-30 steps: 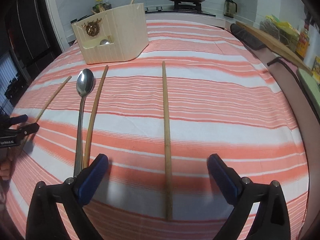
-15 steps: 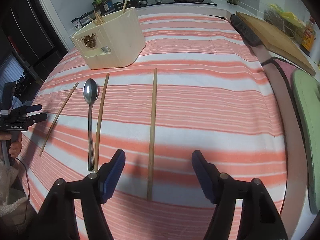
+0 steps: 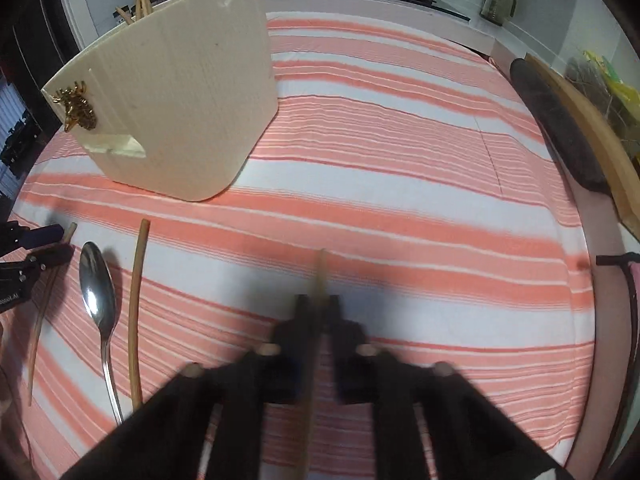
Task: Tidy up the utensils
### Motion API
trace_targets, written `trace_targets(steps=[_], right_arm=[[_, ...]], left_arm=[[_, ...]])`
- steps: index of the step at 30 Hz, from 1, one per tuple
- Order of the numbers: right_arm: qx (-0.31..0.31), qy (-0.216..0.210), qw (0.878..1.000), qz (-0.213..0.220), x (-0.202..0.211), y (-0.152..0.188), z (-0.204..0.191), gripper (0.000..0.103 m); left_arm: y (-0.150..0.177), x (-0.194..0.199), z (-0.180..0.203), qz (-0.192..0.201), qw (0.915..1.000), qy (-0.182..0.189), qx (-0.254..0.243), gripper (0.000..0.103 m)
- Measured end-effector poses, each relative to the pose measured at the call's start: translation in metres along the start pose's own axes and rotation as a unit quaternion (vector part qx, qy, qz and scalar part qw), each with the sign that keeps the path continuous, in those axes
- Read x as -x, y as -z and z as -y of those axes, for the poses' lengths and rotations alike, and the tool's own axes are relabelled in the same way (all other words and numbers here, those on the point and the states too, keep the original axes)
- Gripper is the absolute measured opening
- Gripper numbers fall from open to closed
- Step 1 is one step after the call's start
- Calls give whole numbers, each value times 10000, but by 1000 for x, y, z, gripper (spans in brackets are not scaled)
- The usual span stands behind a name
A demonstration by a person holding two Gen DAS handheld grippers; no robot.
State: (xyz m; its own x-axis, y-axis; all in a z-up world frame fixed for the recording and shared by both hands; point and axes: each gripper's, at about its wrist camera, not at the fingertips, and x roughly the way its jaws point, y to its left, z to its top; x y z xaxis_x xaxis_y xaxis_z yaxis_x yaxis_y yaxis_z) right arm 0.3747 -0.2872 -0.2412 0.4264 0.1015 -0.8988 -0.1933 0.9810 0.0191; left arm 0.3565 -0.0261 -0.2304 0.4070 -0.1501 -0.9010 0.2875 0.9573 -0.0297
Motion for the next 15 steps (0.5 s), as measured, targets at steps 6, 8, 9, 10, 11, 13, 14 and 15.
trace_targets(steps=[6, 8, 9, 10, 11, 13, 14, 15], right_arm=[[-1, -477, 9956, 807, 74, 15, -3, 6], [95, -634, 9910, 1176, 112, 23, -7, 6], [155, -669, 9887, 1334, 130, 26, -10, 6], [220, -702, 9863, 1475, 146, 30, -11, 6], [299, -722, 9839, 1609, 160, 33, -14, 6], [481, -657, 9797, 1831, 185, 38, -20, 6], [546, -612, 9777, 1931, 195, 40, -23, 6], [570, -583, 9758, 2027, 204, 41, -24, 6]], left_arm=[[18, 64, -7, 784, 9967, 193, 22, 5], [25, 100, -11, 1158, 9926, 364, 52, 5], [29, 117, -12, 1333, 9901, 428, 50, 5], [32, 135, -13, 1511, 9873, 480, 41, 5], [35, 152, -14, 1688, 9842, 529, 38, 5], [40, 181, -19, 1998, 9777, 644, 60, 5], [37, 191, -20, 2106, 9751, 688, 88, 5], [36, 200, -23, 2191, 9728, 744, 128, 5]])
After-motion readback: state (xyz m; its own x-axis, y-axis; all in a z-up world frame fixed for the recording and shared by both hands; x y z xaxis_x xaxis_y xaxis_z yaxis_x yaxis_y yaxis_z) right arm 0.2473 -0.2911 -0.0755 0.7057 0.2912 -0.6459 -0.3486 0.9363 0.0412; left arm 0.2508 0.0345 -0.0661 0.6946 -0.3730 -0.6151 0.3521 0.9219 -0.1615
